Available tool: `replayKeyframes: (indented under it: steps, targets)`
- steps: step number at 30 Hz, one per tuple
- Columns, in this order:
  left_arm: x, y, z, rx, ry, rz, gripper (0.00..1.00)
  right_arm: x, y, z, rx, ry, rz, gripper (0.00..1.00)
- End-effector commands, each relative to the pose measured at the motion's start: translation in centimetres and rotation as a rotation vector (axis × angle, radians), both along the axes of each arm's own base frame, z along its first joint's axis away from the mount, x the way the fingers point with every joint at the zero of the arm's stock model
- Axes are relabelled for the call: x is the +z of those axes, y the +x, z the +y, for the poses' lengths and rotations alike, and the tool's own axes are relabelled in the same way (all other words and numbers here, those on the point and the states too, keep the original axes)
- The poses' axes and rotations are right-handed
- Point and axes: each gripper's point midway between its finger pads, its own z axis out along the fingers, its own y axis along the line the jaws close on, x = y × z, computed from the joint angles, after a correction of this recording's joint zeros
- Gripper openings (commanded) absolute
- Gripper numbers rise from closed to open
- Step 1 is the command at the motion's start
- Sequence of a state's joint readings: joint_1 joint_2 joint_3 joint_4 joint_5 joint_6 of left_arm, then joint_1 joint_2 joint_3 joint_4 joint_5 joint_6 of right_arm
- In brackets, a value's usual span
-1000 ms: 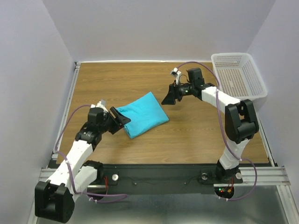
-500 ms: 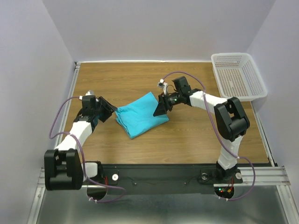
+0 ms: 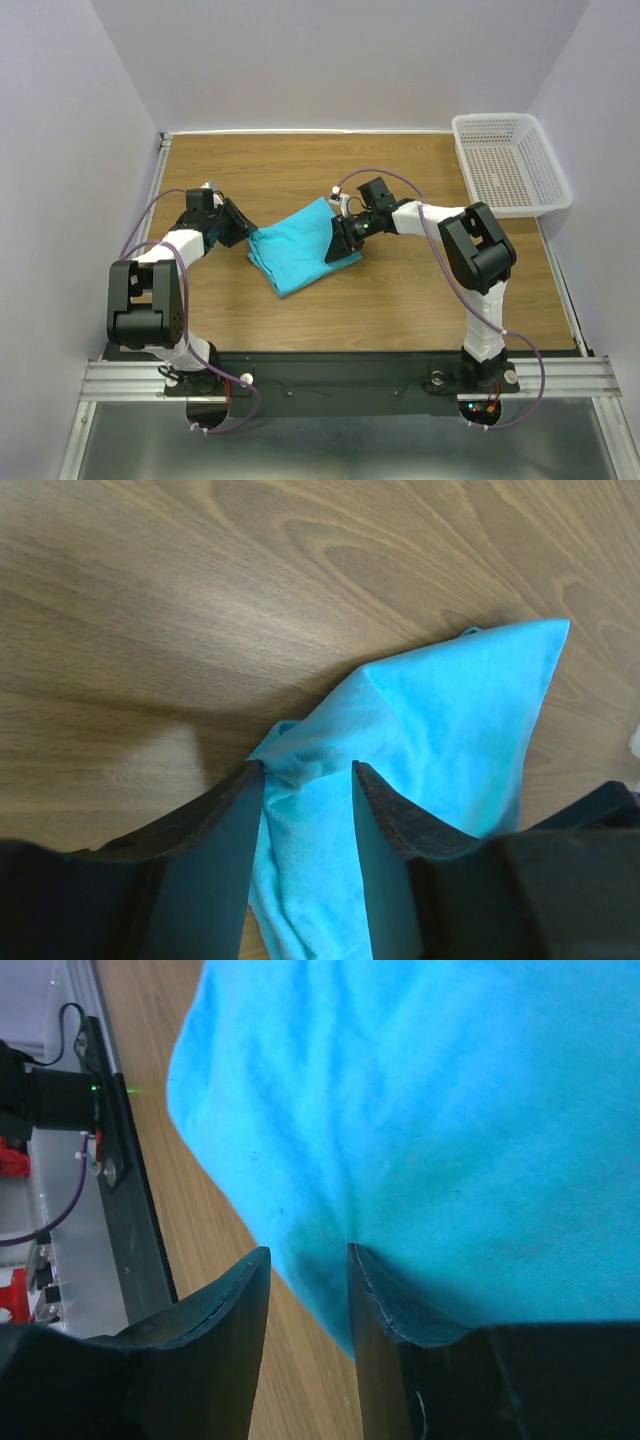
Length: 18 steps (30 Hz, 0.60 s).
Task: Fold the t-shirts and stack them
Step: Neatly place the folded tshirt to the corner
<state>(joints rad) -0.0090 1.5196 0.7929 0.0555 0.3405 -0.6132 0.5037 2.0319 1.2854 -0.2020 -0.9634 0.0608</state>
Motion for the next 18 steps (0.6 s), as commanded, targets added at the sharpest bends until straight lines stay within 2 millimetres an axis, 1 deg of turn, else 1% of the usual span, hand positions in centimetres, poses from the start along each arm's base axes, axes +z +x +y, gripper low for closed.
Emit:
replayKeyframes:
  steps: [1,3,7,8,9,10,11,12,17,18]
  targets:
    - [1.6,1.6,-0.5,-0.050,-0.004,-0.075,0.43,-0.7,0.8,0.2,-0.023,-0.029,-0.004,0.40]
    - [1.1,1.5,-0.5,-0.051,-0.007,-0.062,0.37,-1.4,0.9,-0.1,-0.034,-0.054,0.000,0.37]
    - [0.7,1.2,-0.6,-0.055,-0.007,-0.054,0.33,-2.6,0.7,-0.5,-0.040,-0.087,0.011,0.33]
    - [0.7,1.3,-0.5,-0.056,-0.002,-0.057,0.27,-2.8,0.5,-0.6,-0.039,-0.093,0.015,0.33]
    - [0.6,1.1,-0.5,-0.059,-0.001,-0.055,0.26,-3.0,0.6,-0.7,-0.044,-0.100,0.017,0.33]
    - [0.6,1.3,0.4,-0.039,-0.002,-0.054,0.25,-3.2,0.6,-0.8,-0.046,-0.106,0.018,0.33]
    - [0.5,1.2,0.4,-0.040,-0.004,-0.053,0.23,-3.3,0.5,-0.8,-0.046,-0.110,0.019,0.33]
    - [0.3,1.2,0.5,-0.039,-0.005,-0.049,0.19,-3.5,0.5,-0.8,-0.045,-0.113,0.023,0.32]
    - [0.5,1.2,0.7,-0.047,-0.009,-0.057,0.12,-3.6,0.6,-0.9,-0.046,-0.123,0.016,0.32]
    - [0.6,1.2,0.7,-0.048,-0.008,-0.059,0.01,-3.6,0.6,-1.0,-0.046,-0.125,0.015,0.32]
